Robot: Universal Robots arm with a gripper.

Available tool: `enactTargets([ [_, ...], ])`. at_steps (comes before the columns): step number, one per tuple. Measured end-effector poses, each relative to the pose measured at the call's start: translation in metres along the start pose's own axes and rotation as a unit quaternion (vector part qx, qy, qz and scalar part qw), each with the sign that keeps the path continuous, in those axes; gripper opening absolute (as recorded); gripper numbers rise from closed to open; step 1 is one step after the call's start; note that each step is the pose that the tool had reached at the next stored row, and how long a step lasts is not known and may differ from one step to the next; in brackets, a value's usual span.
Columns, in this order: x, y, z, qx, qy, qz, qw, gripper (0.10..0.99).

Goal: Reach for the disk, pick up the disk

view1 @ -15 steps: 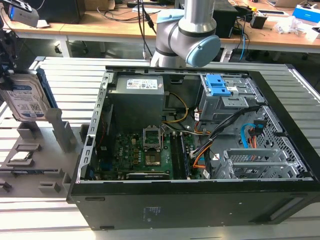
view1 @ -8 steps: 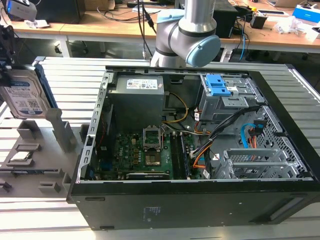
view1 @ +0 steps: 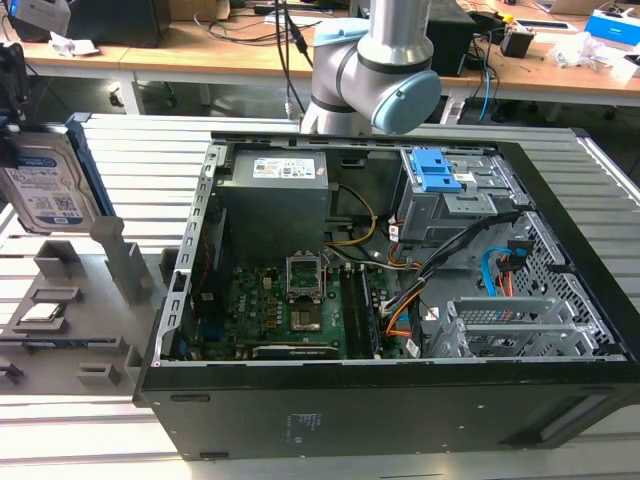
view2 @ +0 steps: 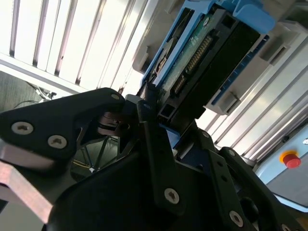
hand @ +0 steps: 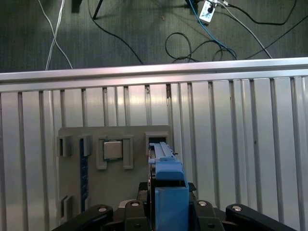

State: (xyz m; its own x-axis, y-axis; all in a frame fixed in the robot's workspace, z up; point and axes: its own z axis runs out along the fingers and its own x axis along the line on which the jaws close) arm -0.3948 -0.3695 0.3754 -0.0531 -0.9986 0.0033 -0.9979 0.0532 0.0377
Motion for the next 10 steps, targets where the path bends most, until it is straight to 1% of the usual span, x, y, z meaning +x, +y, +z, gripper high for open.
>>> enactTargets([
  [5,0.0,0.0001,-0.0048,0.0,0.0,0.0,1.0,0.369],
  [10,0.0,0.0005,-0.0143,0.0,0.0,0.0,1.0,0.369],
])
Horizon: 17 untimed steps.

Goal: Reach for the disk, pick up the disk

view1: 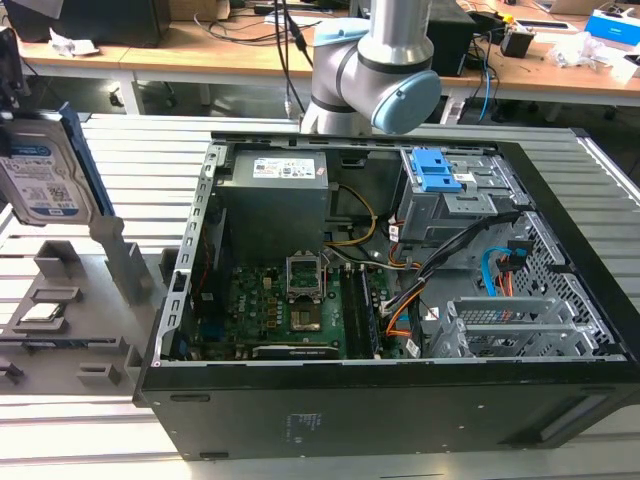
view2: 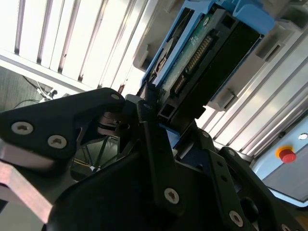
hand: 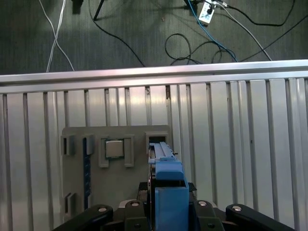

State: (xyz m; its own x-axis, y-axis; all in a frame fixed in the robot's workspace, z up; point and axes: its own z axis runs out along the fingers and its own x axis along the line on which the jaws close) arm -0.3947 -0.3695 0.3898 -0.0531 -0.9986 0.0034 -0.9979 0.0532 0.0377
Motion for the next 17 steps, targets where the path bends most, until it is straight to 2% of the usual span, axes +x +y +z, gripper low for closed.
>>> enactTargets([
  [17,0.0001,0.0009,-0.0317,0.0,0.0,0.0,1.0,0.369],
])
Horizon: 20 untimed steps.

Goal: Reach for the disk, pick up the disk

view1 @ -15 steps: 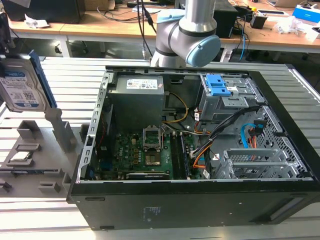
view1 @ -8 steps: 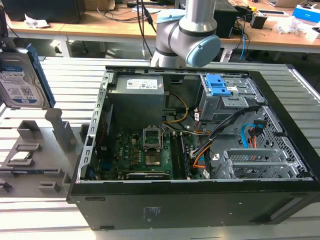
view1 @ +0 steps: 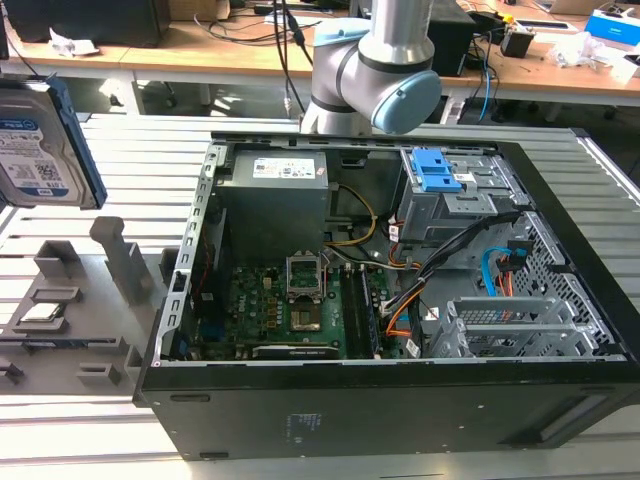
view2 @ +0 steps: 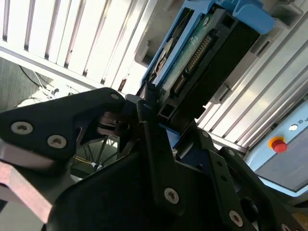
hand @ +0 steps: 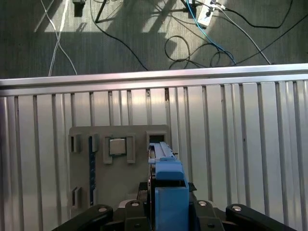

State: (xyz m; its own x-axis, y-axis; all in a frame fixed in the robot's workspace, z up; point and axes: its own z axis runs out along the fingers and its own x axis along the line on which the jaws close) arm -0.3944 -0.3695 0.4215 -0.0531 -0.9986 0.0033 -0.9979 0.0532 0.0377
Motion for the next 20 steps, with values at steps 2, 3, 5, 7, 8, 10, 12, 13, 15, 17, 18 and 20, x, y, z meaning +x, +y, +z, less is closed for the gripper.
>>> enactTargets([
  [2,0.0,0.0001,-0.0042,0.0,0.0,0.0,1.0,0.369],
  [3,0.0,0.0001,-0.0063,0.0,0.0,0.0,1.0,0.369],
  [5,0.0,0.0002,-0.0109,0.0,0.0,0.0,1.0,0.369],
  [7,0.0,0.0002,-0.0142,0.0,0.0,0.0,1.0,0.369],
  [8,0.0001,0.0002,-0.0158,0.0,0.0,0.0,1.0,0.369],
  [10,0.0001,0.0002,-0.0201,0.0,0.0,0.0,1.0,0.369],
  [12,0.0001,0.0003,-0.0242,0.0,0.0,0.0,1.0,0.369],
  [13,0.0001,0.0002,-0.0255,0.0,0.0,0.0,1.0,0.369],
  [15,0.0001,0.0002,-0.0279,0.0,0.0,0.0,1.0,0.369],
  [17,0.0001,0.0002,-0.0315,0.0,0.0,0.0,1.0,0.369],
  [18,0.0001,0.0002,-0.0328,0.0,0.0,0.0,1.0,0.369],
  [20,0.0001,0.0001,-0.0366,-0.0001,0.0,0.0,1.0,0.369],
])
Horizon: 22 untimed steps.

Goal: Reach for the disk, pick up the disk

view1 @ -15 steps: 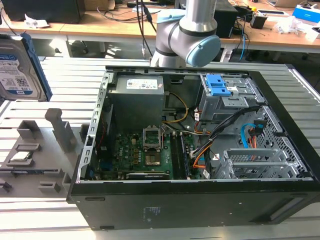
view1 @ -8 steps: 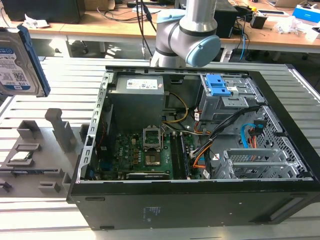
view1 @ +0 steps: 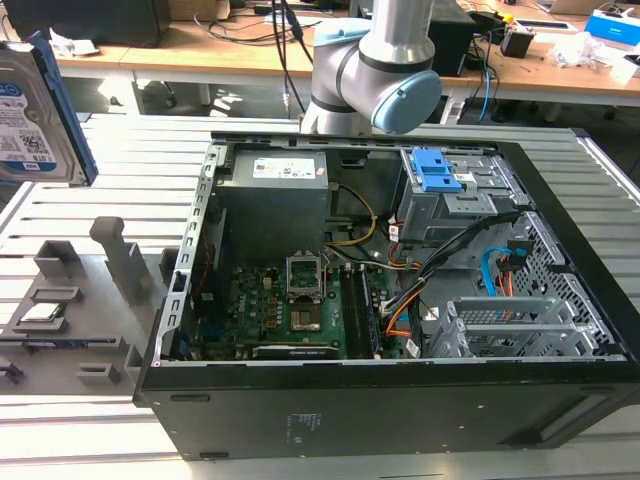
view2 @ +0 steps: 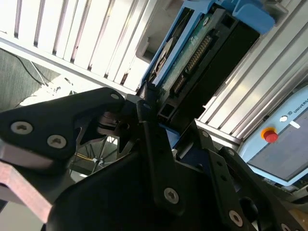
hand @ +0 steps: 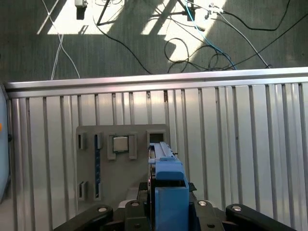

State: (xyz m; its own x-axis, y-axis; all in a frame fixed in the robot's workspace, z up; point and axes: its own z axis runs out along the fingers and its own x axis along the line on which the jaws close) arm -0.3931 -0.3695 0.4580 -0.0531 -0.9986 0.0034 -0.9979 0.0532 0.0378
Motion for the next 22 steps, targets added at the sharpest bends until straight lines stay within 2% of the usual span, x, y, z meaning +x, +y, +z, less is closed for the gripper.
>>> enactTargets([
  [22,0.0001,-0.0001,-0.0277,-0.0002,0.0,0.0,1.0,0.369],
])
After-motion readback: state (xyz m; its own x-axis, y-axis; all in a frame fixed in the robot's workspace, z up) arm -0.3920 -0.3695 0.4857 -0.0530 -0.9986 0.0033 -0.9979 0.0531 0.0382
